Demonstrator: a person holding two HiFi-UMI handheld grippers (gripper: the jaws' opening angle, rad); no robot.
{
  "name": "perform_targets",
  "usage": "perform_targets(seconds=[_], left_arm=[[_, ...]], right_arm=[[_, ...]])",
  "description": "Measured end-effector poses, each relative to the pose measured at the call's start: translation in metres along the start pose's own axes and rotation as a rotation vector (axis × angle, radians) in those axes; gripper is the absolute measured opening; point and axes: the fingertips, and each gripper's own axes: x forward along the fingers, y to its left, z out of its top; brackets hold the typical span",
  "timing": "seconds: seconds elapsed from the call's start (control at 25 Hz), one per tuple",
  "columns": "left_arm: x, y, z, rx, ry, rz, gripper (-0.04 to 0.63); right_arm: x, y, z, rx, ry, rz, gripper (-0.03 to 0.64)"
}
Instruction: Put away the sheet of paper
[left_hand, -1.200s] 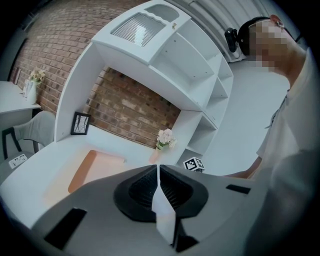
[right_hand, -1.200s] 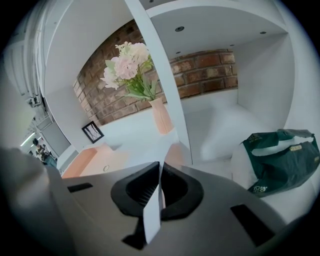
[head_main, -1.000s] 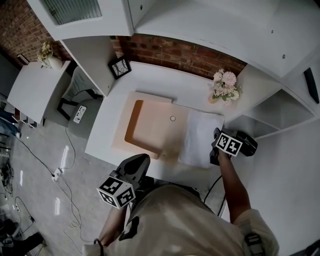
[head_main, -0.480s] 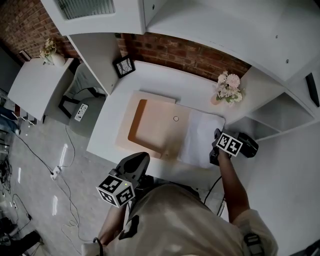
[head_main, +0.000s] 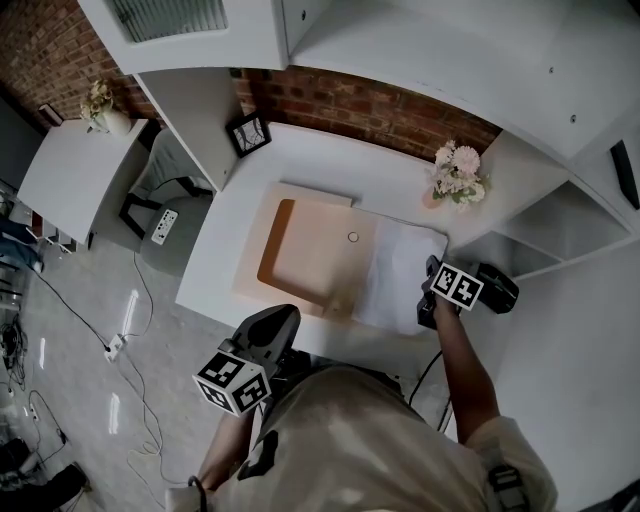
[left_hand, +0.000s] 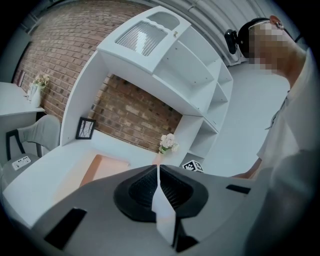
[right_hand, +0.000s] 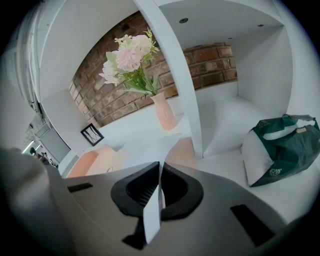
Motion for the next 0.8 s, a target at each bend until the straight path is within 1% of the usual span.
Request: perform_targets(seconds=[0.24,0.36,0.52,0.8], left_arm=[[0.002,-0.004,-0.004,0.008,0.018,0.014,0.028],[0.006,-0.012,-0.005,0.012,0.027,0.011,0.028],[0.012,-0.022,-0.008,0.016,0.030,0.007,0.028],[0.021,-0.036,-0.016,0.016,0.043,0.029,0.028]], right_arm=[[0.004,0.002,-0.001,0.016,0.001,0.022,0.028],[0.004,0.001,-0.004,0.046,0.009,0.039,0.028],[0.006,0.002,-0.006,0.065,0.019,0.070,0.028],[0.010,0.010,-0.009,0.121,0.041,0.143,0.028]])
